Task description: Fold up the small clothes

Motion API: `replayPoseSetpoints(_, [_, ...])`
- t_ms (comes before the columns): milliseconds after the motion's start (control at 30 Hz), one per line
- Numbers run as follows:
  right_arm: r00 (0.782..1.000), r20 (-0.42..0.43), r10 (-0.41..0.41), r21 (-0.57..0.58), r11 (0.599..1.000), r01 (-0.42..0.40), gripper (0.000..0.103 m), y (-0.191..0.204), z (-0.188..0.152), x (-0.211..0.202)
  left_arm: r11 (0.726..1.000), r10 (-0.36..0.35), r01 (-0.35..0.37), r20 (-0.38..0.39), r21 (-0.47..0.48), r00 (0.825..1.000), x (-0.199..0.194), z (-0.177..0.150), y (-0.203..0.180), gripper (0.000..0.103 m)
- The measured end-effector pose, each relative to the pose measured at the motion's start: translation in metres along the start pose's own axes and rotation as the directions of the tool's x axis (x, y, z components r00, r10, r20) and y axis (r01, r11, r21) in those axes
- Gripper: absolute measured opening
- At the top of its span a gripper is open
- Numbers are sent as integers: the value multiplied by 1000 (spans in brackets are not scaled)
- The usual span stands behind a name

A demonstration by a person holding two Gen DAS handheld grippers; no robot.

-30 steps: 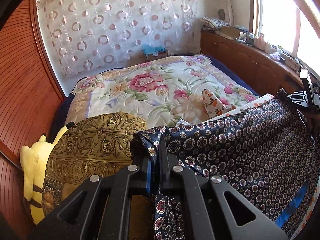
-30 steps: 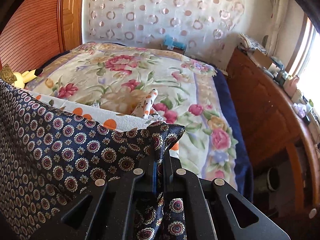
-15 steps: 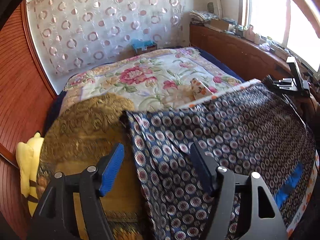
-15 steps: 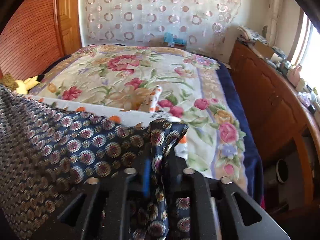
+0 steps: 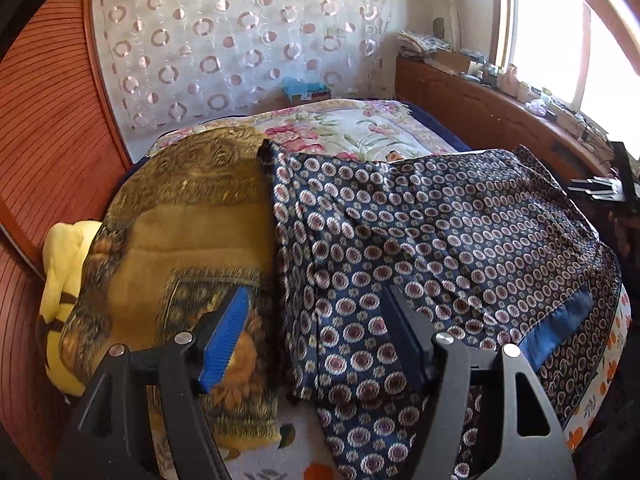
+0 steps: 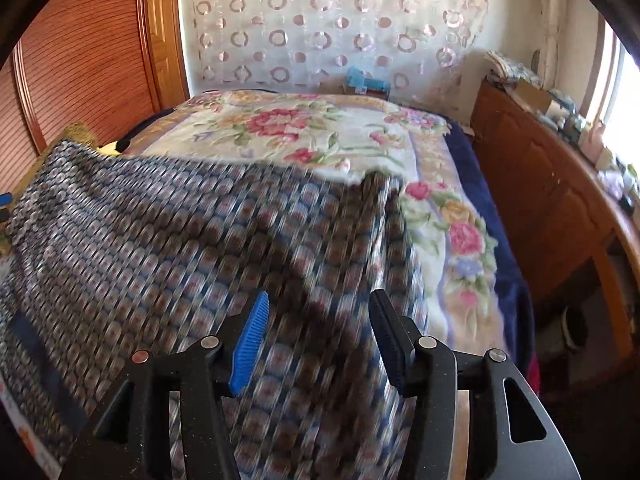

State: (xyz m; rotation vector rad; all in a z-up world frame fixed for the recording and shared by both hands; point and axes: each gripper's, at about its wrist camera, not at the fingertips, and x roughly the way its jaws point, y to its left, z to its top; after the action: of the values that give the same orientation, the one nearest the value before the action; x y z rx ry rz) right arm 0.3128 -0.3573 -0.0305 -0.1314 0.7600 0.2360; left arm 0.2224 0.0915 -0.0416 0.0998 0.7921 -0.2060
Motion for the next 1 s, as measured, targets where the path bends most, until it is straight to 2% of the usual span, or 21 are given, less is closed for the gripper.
replayPoseSetpoints(133, [1000, -16, 9, 16, 1000, -9, 60, 1, -30, -16, 1000, 16, -16, 20, -20, 1000, -5, -14, 1, 68])
replayPoseSetpoints(233, [1000, -20, 8, 43, 999, -7, 60, -2, -49, -27, 997, 68, -66, 54, -36, 996, -10, -18, 1, 64])
replayPoseSetpoints(367, [999, -38, 16, 71, 997, -13, 60, -6, -67, -36, 997, 58, -55, 57, -52, 997, -13, -21, 0, 61])
replayPoseSetpoints(500, [998, -55, 7, 76, 997, -3, 60, -9, -80, -43, 997, 38, -37, 24, -65, 999, -9, -28, 0, 53])
replayPoseSetpoints(600, [997, -68, -33, 75, 996, 38, 60, -10, -87, -43, 997, 36, -35, 9, -64, 999, -5, -34, -2, 47])
replayPoseSetpoints(833, [996, -59, -63, 114, 991, 70, 60, -19, -93, -53, 998, 38, -39, -17, -52, 999, 3, -44, -9, 43])
replayPoseSetpoints(1000, [998, -58, -35, 131, 990, 42, 60, -19, -94, -52, 997, 39, -41, -38, -63, 999, 14, -48, -11, 43])
